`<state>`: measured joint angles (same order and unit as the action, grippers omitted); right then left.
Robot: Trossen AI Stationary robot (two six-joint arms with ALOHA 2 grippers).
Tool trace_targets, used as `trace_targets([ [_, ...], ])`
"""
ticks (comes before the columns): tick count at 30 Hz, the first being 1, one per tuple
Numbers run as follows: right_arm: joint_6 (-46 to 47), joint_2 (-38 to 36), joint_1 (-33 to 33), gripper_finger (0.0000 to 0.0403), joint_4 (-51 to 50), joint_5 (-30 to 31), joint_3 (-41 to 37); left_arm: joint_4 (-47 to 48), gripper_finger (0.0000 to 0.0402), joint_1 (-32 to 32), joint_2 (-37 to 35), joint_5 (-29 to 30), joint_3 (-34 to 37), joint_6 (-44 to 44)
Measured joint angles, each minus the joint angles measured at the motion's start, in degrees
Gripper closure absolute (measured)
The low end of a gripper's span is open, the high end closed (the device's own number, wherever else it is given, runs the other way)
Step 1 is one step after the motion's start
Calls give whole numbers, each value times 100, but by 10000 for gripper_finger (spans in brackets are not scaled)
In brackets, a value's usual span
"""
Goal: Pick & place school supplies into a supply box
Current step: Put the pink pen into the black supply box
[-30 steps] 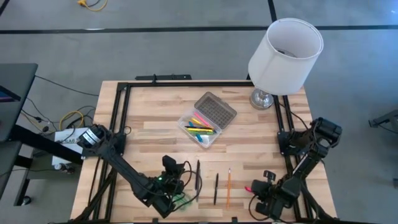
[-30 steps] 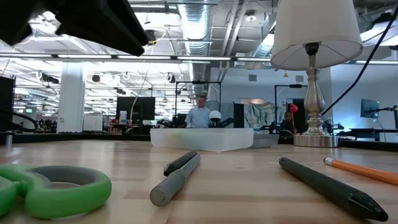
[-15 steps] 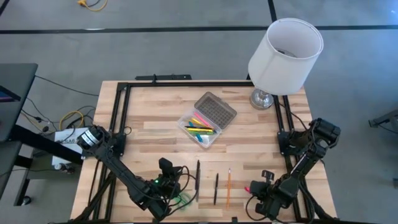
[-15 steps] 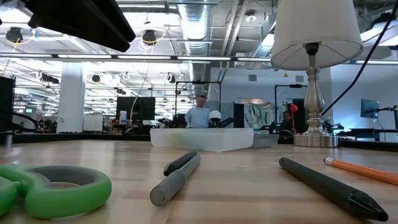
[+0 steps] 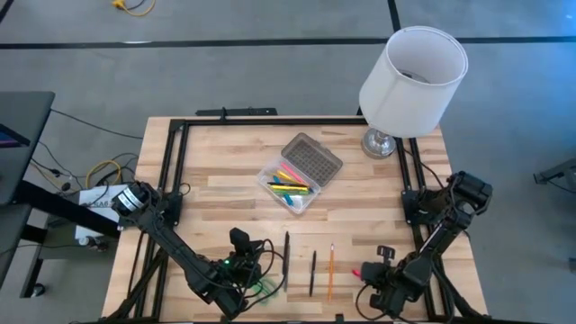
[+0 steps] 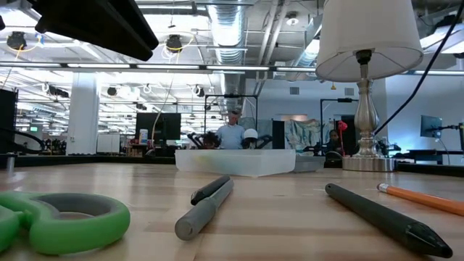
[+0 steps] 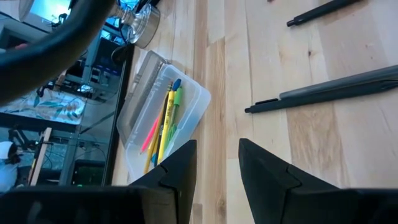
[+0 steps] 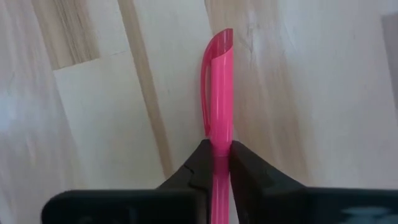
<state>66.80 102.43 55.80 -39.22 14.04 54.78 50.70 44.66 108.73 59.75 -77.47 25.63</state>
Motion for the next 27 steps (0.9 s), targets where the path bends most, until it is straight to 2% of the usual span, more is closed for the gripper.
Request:
trace_targets([
  [12,-971,2,-384,382,81,358,-4,2,287,2,0,-2,0,68],
  [20,-1607,33,-618,387,26,1255,12,2,287,54,0,-4,0,74],
  [27,-2436,30,-755,390,-69,1977,374,211,287,143,0,-4,-2,392],
])
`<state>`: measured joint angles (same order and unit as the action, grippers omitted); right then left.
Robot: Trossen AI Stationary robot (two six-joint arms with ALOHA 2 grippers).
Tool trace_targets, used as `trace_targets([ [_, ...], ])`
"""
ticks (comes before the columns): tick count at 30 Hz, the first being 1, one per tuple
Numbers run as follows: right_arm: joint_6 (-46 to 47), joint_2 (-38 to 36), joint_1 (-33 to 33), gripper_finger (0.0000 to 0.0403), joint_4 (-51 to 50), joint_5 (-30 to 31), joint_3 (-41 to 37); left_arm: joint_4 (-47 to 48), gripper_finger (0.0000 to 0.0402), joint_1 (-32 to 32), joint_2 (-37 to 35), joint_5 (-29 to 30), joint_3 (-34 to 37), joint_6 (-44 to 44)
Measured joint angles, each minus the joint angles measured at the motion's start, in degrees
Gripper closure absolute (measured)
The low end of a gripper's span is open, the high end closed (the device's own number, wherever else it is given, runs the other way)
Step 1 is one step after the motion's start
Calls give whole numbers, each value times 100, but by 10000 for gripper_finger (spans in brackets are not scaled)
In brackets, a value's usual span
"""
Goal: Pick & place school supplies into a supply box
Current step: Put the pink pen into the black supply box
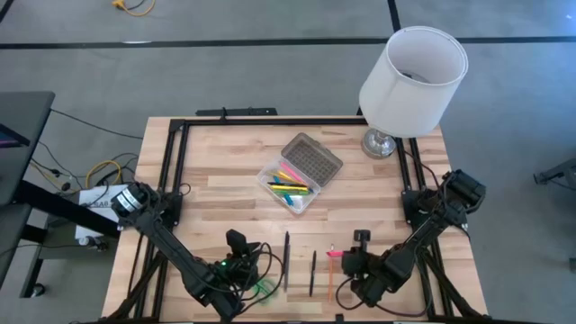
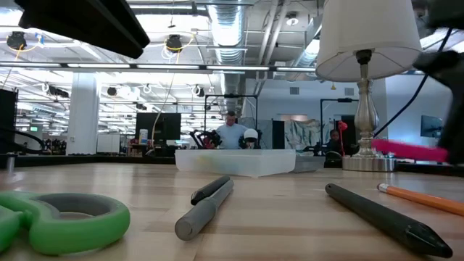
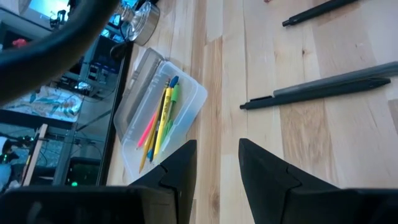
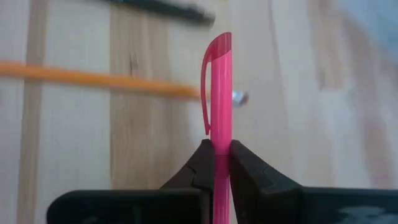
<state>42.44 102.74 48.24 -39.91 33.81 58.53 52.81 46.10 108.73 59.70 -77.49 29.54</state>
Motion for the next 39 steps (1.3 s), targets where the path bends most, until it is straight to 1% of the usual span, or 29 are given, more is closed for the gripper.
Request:
trace_targets([
  [5,-420,-11,-149,387,-364,613,363,340,287,109,0,2,0,509],
  [9,-726,-15,-485,386,-483,976,618,436,287,210,0,0,0,698],
  [14,-845,-22,-1296,384,-421,1034,913,438,287,342,0,2,0,862],
  [18,-1118,-22,-1985,382,-113,1039,970,489,287,455,0,4,0,1077],
  [24,-1879,-24,-2824,385,622,906,972,486,287,616,0,59,0,1199],
  [30,-2446,-28,-3494,381,1421,461,972,569,287,748,0,85,0,1354],
  [35,-2646,-30,-3895,384,1921,64,972,687,287,751,0,103,0,1543],
  [39,-2647,-33,-4132,381,2025,-143,974,688,287,753,0,103,0,1560],
])
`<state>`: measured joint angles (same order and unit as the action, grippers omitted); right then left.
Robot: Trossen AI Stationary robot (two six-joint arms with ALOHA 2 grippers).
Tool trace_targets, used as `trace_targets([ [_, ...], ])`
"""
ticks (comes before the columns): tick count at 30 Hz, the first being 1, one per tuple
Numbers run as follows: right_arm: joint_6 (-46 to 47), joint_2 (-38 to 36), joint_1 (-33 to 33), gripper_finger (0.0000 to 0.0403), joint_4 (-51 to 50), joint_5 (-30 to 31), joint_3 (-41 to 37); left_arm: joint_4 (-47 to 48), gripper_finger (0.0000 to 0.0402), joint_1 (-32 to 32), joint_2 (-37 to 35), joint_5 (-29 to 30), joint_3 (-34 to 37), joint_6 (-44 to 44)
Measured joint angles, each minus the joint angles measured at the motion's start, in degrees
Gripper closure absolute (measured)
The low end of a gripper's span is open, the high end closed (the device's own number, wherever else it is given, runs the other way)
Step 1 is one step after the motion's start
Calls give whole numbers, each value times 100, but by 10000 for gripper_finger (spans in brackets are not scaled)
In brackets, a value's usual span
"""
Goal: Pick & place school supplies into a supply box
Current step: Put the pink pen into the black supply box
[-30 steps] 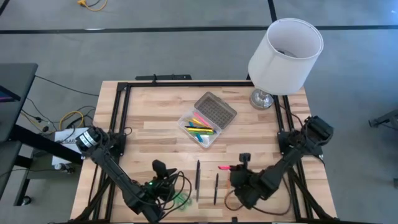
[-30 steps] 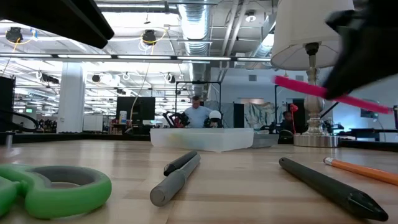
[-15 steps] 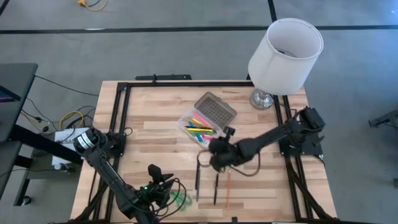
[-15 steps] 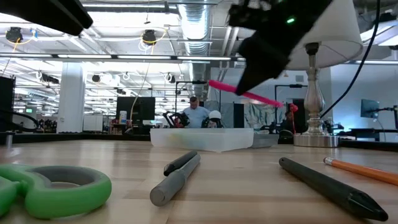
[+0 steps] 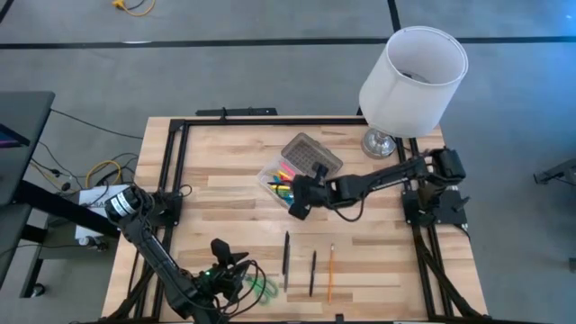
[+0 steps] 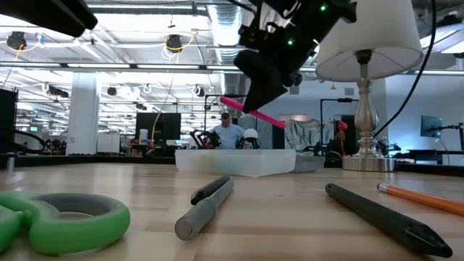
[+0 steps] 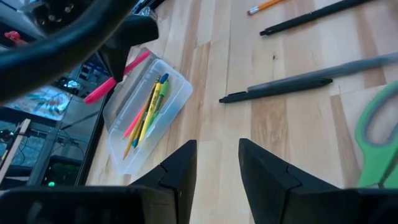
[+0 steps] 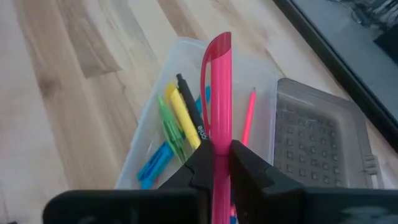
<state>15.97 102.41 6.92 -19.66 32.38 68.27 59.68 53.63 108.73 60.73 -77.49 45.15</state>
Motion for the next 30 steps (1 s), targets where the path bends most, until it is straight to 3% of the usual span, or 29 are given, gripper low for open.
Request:
trace_targets([
  [9,39,0,-361,381,70,-126,0,-2,287,-2,0,-2,0,-1],
  [22,-97,0,-374,376,274,-293,0,-2,287,-2,0,-4,0,-2],
  [30,-99,0,-503,314,493,-267,0,-2,287,-2,0,-4,0,-2],
])
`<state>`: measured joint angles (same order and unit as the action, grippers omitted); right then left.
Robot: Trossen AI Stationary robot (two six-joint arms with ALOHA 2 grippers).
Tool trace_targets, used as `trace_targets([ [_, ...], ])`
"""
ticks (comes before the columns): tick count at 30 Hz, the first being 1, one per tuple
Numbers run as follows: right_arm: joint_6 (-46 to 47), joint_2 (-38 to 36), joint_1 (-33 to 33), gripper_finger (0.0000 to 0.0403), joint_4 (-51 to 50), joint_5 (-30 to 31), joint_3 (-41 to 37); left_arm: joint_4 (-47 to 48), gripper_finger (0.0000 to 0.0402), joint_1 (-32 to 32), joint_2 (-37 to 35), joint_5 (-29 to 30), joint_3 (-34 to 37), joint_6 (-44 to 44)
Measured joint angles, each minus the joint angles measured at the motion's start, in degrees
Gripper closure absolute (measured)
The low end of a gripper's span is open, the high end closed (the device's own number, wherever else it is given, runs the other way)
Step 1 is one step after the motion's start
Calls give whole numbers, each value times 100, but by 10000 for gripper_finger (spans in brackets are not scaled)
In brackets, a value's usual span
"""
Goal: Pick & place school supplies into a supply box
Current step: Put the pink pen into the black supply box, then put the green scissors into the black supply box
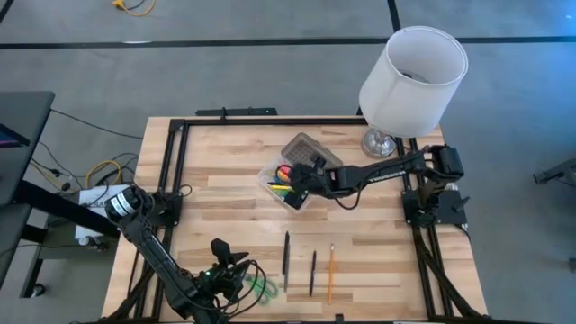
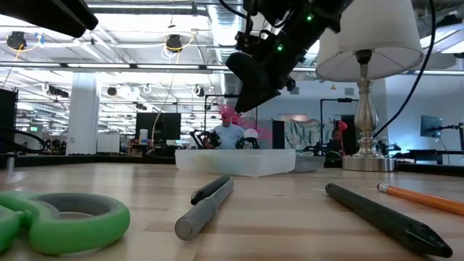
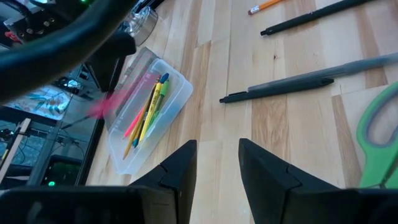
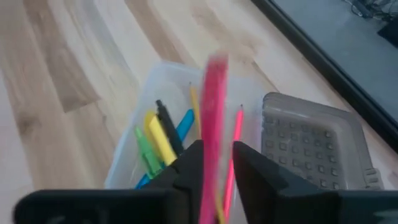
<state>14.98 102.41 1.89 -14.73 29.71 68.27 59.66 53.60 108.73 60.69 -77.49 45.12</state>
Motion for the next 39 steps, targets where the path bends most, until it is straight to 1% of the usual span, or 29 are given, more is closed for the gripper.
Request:
trace_targets([
  [4,11,0,-94,273,27,-4,0,0,287,0,2,-2,0,2],
  [8,-34,0,-41,242,26,-38,0,-2,287,0,2,-2,2,2],
  [11,-348,0,166,229,27,-232,0,-88,288,0,5,-7,126,4],
  [14,-647,0,489,224,22,-260,0,-241,288,-6,7,-69,335,0],
  [16,-807,0,727,224,-1,-262,0,-342,288,-20,9,-211,457,-82],
  [21,-1056,0,1399,234,-284,-268,0,-437,288,-20,9,-729,503,-135],
  [23,-1097,0,1674,239,-498,-279,0,-592,288,-20,9,-1088,503,-303],
  [29,-903,0,2419,248,-903,-280,0,-1319,288,-118,9,-2440,503,-1159],
  [36,-759,0,3044,258,-840,-276,0,-2342,288,-468,9,-3259,503,-2280],
  [39,-611,0,3215,263,-840,-273,0,-2622,288,-702,9,-3772,503,-2597],
])
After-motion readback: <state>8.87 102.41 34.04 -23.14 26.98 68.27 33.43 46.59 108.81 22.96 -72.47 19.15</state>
